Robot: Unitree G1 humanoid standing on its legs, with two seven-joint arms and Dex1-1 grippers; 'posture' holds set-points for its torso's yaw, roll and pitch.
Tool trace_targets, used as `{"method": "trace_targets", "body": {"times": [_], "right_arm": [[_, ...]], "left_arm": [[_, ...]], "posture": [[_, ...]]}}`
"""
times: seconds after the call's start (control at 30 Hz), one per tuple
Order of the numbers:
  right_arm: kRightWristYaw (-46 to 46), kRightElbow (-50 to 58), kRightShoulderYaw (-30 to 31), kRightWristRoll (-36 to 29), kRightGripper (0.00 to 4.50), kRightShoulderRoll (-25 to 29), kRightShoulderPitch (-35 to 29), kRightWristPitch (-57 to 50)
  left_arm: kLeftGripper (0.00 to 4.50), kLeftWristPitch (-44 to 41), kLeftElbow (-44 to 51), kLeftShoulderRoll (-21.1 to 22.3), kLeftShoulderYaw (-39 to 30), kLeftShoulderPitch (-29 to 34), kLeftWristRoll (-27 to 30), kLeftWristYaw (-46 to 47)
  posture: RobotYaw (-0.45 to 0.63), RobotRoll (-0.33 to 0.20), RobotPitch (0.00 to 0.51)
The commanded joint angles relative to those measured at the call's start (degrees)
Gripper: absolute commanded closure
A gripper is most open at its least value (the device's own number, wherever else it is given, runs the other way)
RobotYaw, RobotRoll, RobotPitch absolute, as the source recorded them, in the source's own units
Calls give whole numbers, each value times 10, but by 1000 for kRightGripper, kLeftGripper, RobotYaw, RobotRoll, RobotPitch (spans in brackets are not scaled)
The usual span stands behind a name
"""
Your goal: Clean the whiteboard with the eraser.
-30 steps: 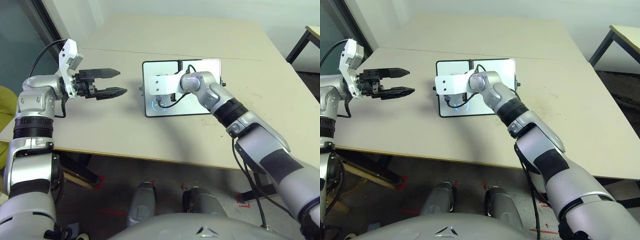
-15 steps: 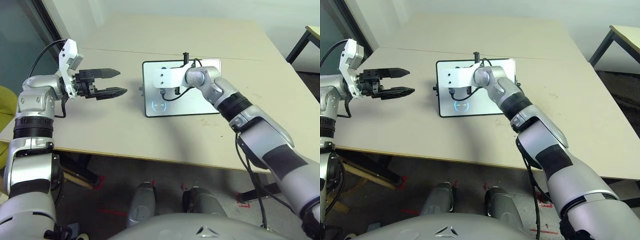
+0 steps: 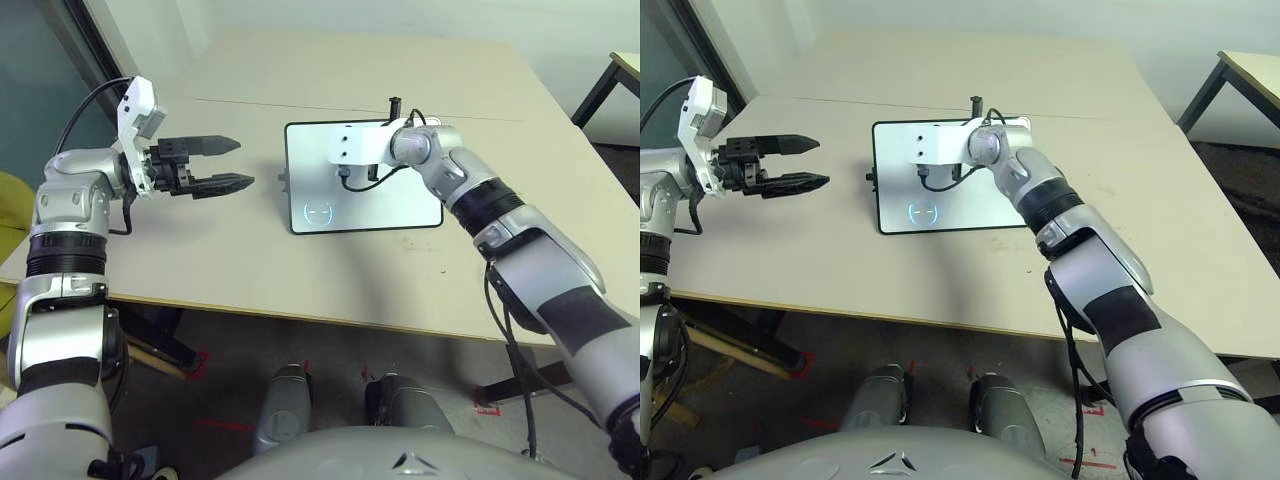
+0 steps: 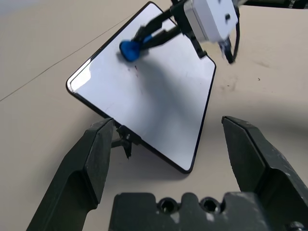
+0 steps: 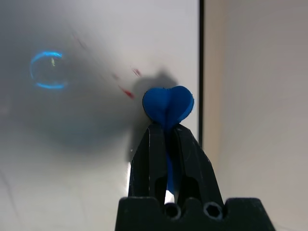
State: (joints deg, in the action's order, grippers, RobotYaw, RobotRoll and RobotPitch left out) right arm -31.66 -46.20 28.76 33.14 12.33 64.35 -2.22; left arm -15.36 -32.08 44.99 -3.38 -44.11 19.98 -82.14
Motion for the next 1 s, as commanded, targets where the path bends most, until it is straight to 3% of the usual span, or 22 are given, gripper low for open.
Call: {"method": "trace_targets", "body": {"times": [0.03, 0.5, 1.0], "right_arm": [[-15, 15, 15, 3, 4484, -13, -17, -4], [-36, 50, 34, 13, 4484, -28, -46, -9], [39, -35, 9, 8, 4484, -31, 12, 10]], "left_arm": [[0, 3, 1, -2, 3, -5, -5, -1], [0, 1, 9, 0, -1, 3, -2, 3], [0, 4, 6, -3, -1, 3, -2, 5]], "posture": [[255, 0, 0], [263, 0, 0], [265, 0, 0]]}}
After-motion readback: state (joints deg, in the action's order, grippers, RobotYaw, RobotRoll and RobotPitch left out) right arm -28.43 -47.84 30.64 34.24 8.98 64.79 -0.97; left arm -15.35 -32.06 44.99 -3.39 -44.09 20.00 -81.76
